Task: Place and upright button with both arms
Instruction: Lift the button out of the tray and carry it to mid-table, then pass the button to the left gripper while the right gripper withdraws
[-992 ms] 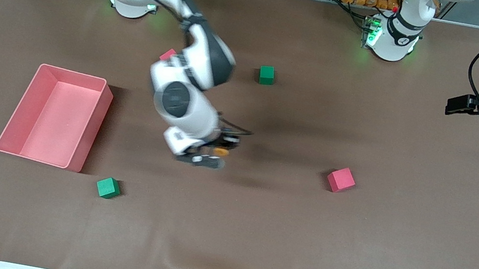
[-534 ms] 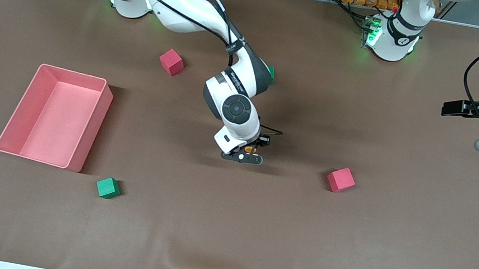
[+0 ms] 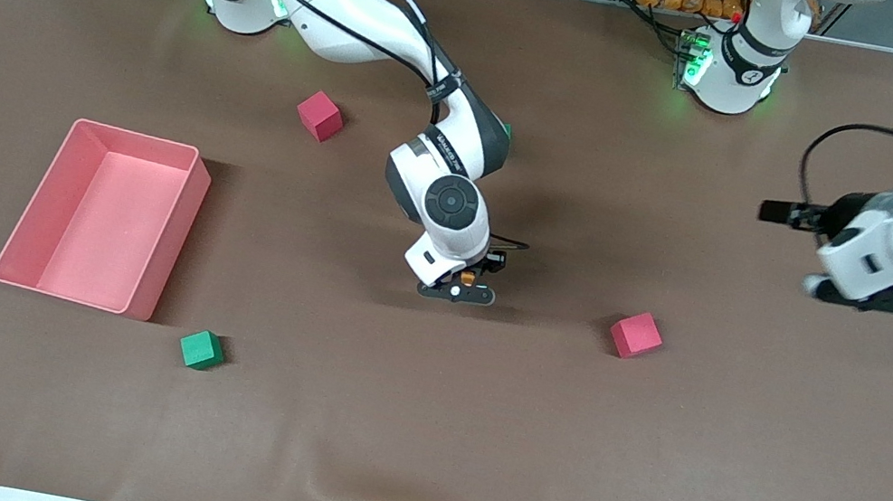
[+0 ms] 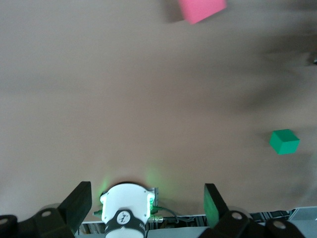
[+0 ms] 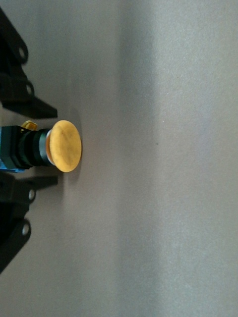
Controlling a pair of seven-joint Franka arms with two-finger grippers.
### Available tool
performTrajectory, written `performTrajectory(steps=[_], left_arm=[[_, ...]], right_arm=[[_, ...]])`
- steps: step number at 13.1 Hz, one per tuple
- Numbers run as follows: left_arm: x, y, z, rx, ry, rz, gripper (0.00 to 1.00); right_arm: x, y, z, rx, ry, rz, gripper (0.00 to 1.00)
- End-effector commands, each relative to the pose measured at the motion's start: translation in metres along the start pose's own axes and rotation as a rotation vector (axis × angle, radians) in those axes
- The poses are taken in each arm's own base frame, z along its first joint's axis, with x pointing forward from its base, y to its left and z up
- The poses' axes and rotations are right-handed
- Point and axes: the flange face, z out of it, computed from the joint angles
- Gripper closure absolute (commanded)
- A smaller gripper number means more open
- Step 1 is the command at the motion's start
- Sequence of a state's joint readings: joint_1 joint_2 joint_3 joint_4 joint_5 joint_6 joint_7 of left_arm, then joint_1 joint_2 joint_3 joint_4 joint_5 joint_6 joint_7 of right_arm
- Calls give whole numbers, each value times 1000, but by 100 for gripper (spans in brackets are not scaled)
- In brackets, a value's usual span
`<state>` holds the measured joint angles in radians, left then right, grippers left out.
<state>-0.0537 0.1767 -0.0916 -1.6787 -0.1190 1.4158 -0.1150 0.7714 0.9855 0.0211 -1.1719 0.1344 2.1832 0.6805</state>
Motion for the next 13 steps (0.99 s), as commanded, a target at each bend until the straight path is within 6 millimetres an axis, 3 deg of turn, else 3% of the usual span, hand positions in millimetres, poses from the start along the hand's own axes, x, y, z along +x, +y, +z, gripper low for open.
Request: performTrajectory(steps=[1, 5, 7, 8, 9, 11, 13], left_arm=[[32, 57, 9, 21, -23, 17, 0], [54, 147, 29, 53, 10, 21, 0], [60, 192, 49, 73, 41, 59, 0], [64, 200, 58, 77, 40, 65, 0], [68, 210, 67, 74, 52, 77, 0], [85, 234, 87, 55, 106, 102, 0], [100, 247, 107, 42, 100, 109, 0]], right_arm=[[10, -1, -9, -5, 34, -5, 0], [28, 14, -94, 14, 33, 28, 0], [44, 40, -137, 11, 24, 71, 0], [49, 56, -180, 15, 34, 95, 0], [57, 80, -216, 11, 28, 125, 0], [71, 158, -299, -8, 2, 209, 0], [81, 247, -345, -30, -53, 232, 0]])
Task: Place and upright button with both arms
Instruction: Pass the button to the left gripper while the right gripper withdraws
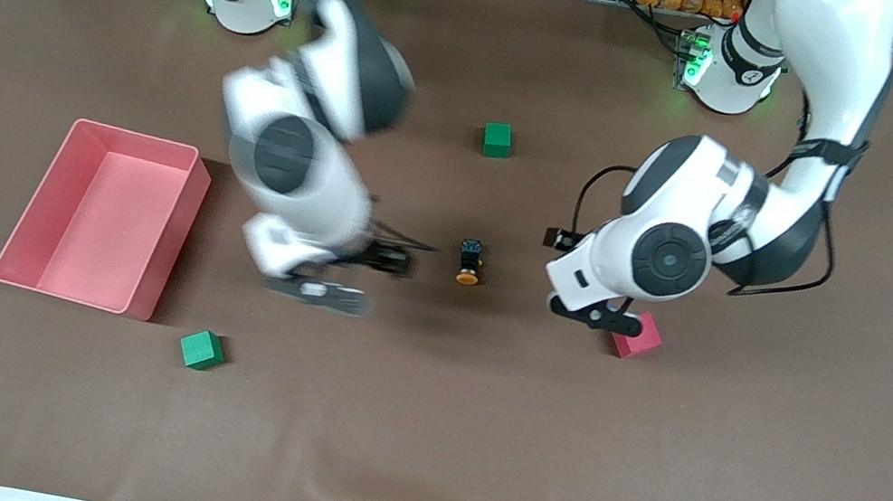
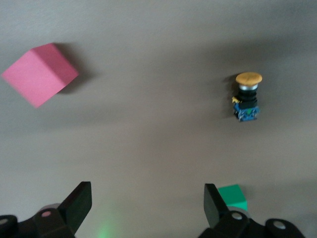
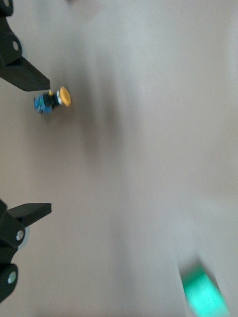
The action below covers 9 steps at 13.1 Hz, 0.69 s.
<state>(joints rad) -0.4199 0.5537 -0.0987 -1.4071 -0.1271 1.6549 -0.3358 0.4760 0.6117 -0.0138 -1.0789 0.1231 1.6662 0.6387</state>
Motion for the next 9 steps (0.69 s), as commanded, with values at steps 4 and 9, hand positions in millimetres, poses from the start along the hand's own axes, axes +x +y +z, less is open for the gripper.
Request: performTrajectory(steps=[4, 9], left_arm=[[38, 56, 52, -78, 37, -70, 0], [48, 114, 117, -125, 95, -146, 0]], right_arm=[[48, 238, -87, -36, -185, 74, 0], [42, 312, -147, -105, -86, -63, 0]])
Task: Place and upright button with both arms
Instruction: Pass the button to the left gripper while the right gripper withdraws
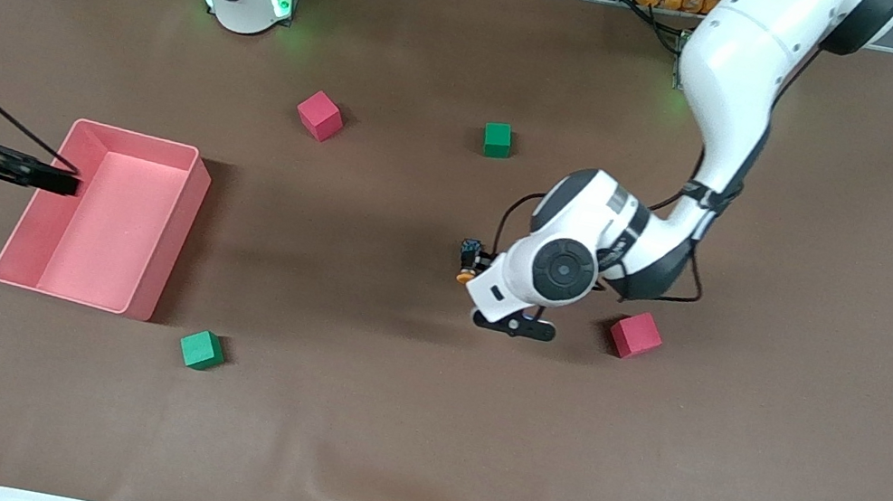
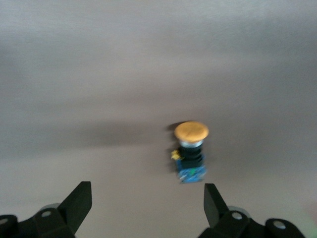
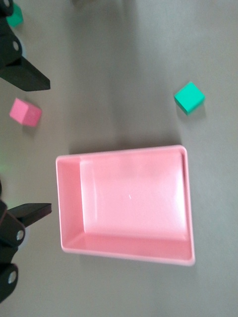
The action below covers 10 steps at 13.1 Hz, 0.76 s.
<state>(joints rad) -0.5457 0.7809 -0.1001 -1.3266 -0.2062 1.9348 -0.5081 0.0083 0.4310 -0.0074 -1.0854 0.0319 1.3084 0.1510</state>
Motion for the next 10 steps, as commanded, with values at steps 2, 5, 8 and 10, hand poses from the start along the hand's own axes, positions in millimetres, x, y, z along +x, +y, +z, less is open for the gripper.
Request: performTrajectory(steps=[2, 5, 8, 10], left_arm=[[4, 26, 36, -27, 34, -57, 0], [-2, 32, 59, -9, 13, -46, 6], [-4, 32, 76, 10, -12, -67, 10], [-8, 37, 78, 14, -14, -71, 12]], right_arm=[[-29, 1, -47, 10, 136, -29, 0], [-64, -2, -47, 2, 200, -36, 0], [-88, 2, -28, 1, 245, -38, 0], [-99, 3, -29, -2, 233, -51, 0]])
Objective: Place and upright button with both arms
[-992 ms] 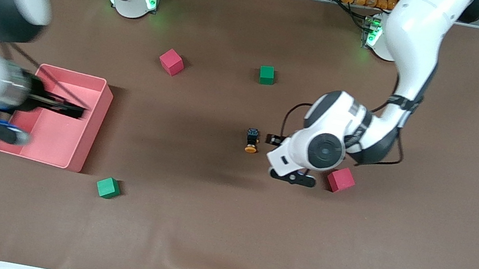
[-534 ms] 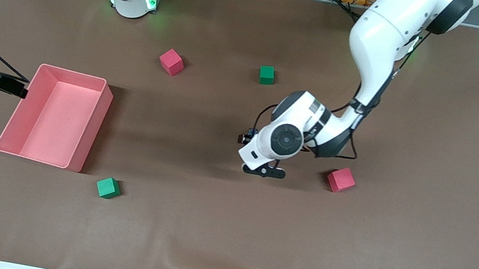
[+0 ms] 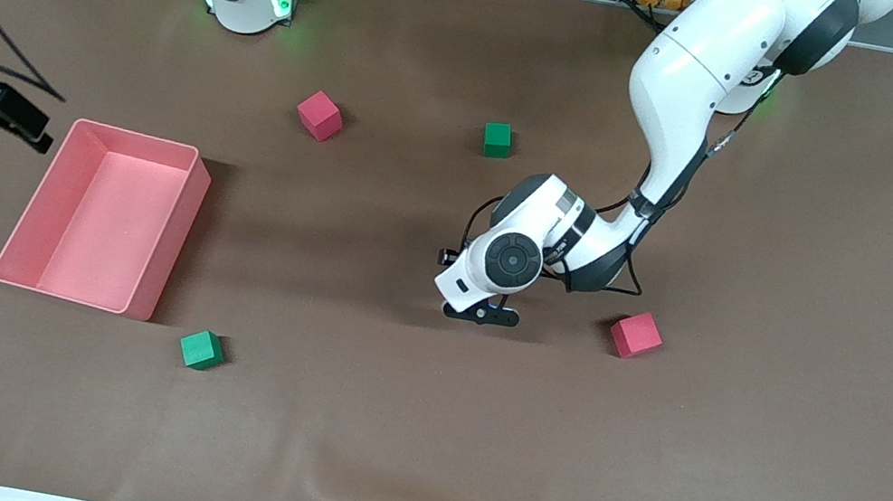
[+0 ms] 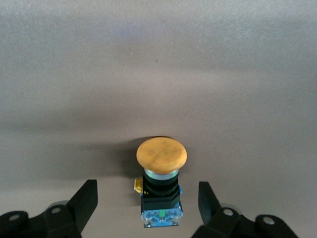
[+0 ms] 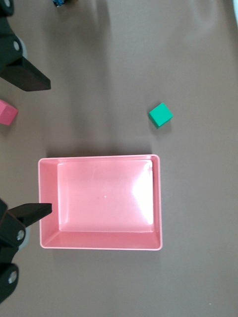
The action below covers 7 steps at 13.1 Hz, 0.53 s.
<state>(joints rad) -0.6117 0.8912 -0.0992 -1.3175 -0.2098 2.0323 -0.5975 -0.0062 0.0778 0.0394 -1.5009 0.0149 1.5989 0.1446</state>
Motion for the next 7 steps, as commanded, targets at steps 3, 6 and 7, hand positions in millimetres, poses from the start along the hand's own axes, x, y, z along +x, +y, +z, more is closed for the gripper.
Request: performTrajectory(steps=[3, 6, 7], left_arm=[[-5, 11, 2, -1, -7, -19, 15], [-7, 11, 5, 4, -10, -15, 23], [-9, 13, 8, 6, -14, -13, 25]], right_arm=[[-28, 55, -5, 6, -38, -110, 0], [-33, 56, -20, 13, -43, -114, 0], [-29, 58, -29, 10, -29, -113, 0]])
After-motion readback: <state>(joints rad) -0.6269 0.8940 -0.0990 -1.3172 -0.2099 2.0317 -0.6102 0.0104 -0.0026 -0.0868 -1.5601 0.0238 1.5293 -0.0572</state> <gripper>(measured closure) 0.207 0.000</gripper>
